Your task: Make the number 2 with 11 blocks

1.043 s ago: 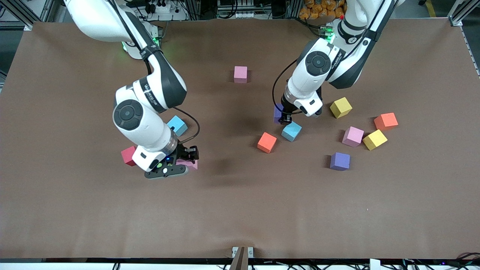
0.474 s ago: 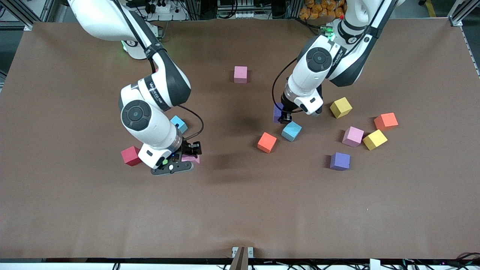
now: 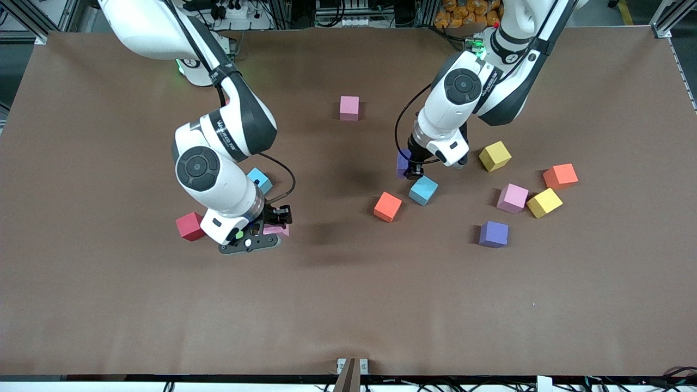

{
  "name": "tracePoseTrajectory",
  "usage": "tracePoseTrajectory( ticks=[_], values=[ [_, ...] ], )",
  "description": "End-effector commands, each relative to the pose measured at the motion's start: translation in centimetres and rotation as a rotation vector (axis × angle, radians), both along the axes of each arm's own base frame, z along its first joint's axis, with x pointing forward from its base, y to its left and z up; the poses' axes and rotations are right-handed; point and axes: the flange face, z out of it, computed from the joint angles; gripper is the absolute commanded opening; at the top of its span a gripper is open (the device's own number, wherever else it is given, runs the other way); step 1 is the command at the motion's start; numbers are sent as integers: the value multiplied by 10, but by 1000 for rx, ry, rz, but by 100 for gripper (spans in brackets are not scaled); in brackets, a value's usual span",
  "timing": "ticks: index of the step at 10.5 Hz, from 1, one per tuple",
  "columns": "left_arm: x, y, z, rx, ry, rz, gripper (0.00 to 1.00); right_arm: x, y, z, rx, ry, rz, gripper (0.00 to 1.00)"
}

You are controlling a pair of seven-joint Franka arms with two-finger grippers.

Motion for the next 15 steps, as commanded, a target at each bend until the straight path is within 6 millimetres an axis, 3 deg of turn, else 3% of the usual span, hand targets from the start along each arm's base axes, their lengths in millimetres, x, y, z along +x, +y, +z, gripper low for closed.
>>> tracePoseTrajectory(
  ticks=[1,15],
  values=[
    [-5,4,4,-16,1,15,35,-4,3,2,10,8,-11,0],
    [-9,-5,16,-71,7,55,35,-3,1,2,11,9,-15,0]
  ],
)
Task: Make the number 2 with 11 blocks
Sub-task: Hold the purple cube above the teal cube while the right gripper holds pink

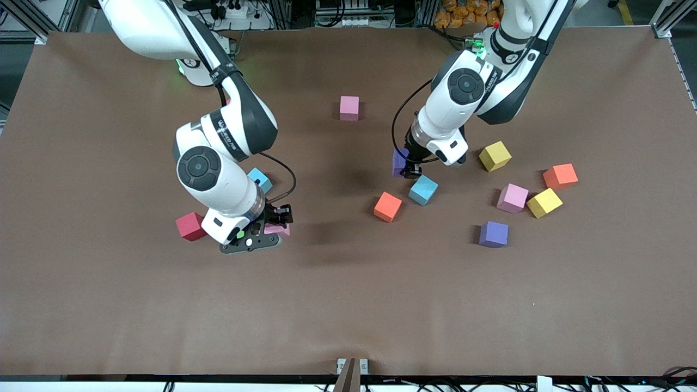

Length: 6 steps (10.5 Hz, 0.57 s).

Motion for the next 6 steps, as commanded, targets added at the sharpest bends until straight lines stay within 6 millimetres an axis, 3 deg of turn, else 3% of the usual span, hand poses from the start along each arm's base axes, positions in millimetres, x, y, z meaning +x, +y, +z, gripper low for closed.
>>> tracePoseTrajectory(
  ticks=[1,4,6],
  values=[
    [-6,0,10,-22,-6,16,35,-2,-1,2,11,8,-18,0],
    [-4,2,-5,-4,7,-19,35,-1,-2,3,11,7,-19,0],
    [-2,2,-5,-11,-6,-36,35,-1,-2,3,12,6,-19,0]
  ],
)
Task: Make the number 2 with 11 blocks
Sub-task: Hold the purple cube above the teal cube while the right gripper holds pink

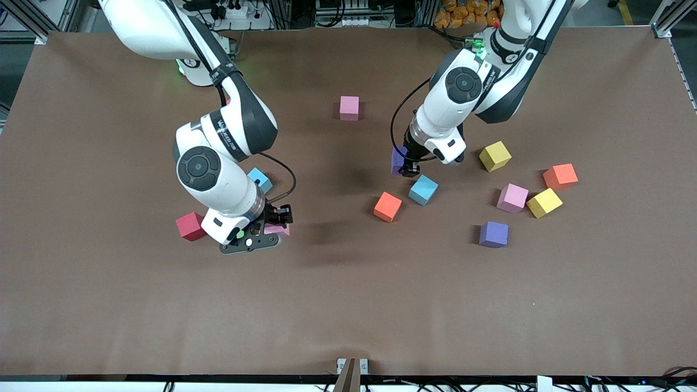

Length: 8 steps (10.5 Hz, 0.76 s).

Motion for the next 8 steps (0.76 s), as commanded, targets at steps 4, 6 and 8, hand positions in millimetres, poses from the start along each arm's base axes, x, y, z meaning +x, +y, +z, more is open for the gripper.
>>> tracePoseTrajectory(
  ticks=[4,6,8],
  values=[
    [1,2,-3,-19,-1,-2,35,-2,-2,2,11,8,-18,0],
    [1,2,-3,-19,-1,0,35,-2,-2,2,11,8,-18,0],
    [4,0,2,-26,-12,-2,35,-2,-2,2,11,8,-18,0]
  ],
)
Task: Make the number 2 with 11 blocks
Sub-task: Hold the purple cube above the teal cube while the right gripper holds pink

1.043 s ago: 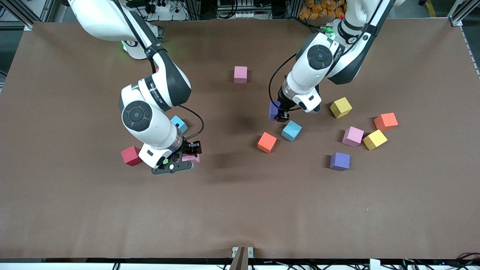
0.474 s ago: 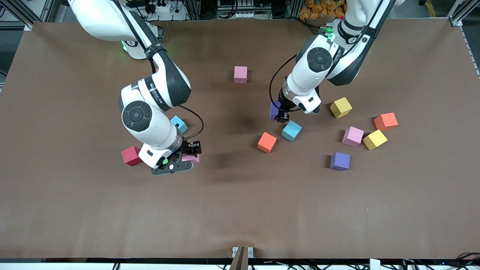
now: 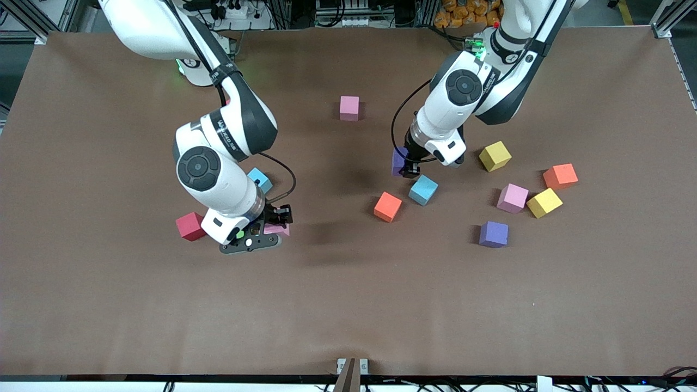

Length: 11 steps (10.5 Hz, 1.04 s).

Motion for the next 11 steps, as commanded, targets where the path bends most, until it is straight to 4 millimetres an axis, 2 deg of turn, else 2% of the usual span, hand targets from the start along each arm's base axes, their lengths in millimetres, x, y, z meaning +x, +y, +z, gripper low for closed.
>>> tracePoseTrajectory(
  ticks=[1,3,5,6,7,8,10,11],
  values=[
    [6,-3,6,-29,-12,-6,35,-2,-2,2,11,8,-18,0],
    [10,-5,7,-37,-20,-5,35,-3,0,2,11,8,-15,0],
    [12,-4,0,-35,-19,-9,35,-3,0,2,11,8,-15,0],
    [17,1,2,-36,-34,-25,35,-3,1,2,11,8,-14,0],
    [32,12,13,-58,-68,6,35,-3,0,2,10,10,-13,0],
    [36,12,15,-68,-75,24,35,-3,-1,1,6,12,-10,0],
    [46,27,16,-67,-79,47,35,-4,-5,2,0,30,-6,0],
    [46,26,17,-70,-79,48,35,-4,-5,2,2,29,-11,0]
  ],
)
